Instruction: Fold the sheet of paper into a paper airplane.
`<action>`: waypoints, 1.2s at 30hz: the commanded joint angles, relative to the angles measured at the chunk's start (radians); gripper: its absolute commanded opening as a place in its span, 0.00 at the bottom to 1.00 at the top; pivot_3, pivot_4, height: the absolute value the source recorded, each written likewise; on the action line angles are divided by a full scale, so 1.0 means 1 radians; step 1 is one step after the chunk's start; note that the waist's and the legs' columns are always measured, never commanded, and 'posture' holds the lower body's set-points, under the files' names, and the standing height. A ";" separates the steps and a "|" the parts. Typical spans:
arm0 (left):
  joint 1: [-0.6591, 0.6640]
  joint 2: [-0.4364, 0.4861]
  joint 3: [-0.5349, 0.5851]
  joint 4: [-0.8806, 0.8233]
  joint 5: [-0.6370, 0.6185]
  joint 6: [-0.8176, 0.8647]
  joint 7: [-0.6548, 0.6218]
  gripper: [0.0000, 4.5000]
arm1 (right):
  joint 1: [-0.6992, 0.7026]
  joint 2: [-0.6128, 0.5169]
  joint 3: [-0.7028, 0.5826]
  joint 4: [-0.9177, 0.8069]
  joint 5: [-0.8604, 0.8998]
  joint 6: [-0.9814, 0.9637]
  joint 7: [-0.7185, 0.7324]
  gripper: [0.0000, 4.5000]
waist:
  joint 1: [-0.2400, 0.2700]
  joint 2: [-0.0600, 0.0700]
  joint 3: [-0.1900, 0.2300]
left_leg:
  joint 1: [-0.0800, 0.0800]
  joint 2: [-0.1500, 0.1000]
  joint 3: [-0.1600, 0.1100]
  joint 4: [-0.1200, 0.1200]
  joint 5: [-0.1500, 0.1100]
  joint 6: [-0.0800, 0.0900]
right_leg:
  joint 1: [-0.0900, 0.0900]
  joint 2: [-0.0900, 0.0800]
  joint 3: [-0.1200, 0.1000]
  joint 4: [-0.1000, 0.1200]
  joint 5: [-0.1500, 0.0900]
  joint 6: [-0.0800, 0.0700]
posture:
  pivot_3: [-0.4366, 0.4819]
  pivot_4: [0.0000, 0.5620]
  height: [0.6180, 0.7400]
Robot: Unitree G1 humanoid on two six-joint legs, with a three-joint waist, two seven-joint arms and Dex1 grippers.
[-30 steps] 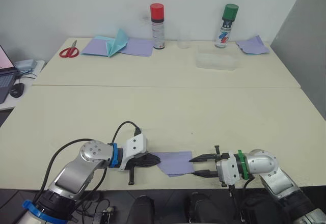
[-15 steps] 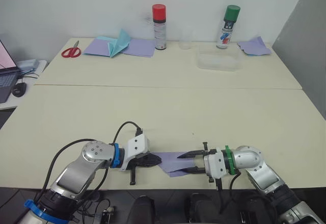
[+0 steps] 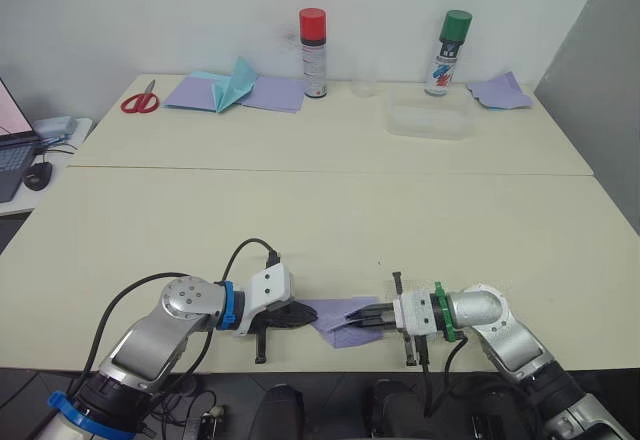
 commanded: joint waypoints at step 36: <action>-0.113 -0.002 0.086 -0.136 -0.121 0.227 0.093 0.00 | -0.052 0.089 -0.011 0.028 -0.086 0.387 -0.184 0.01 | -0.007 -0.001 0.001 | 0.001 0.001 -0.001 -0.001 0.000 0.000 | -0.001 0.002 -0.001 0.000 -0.001 -0.002 | 0.48 0.27 1.00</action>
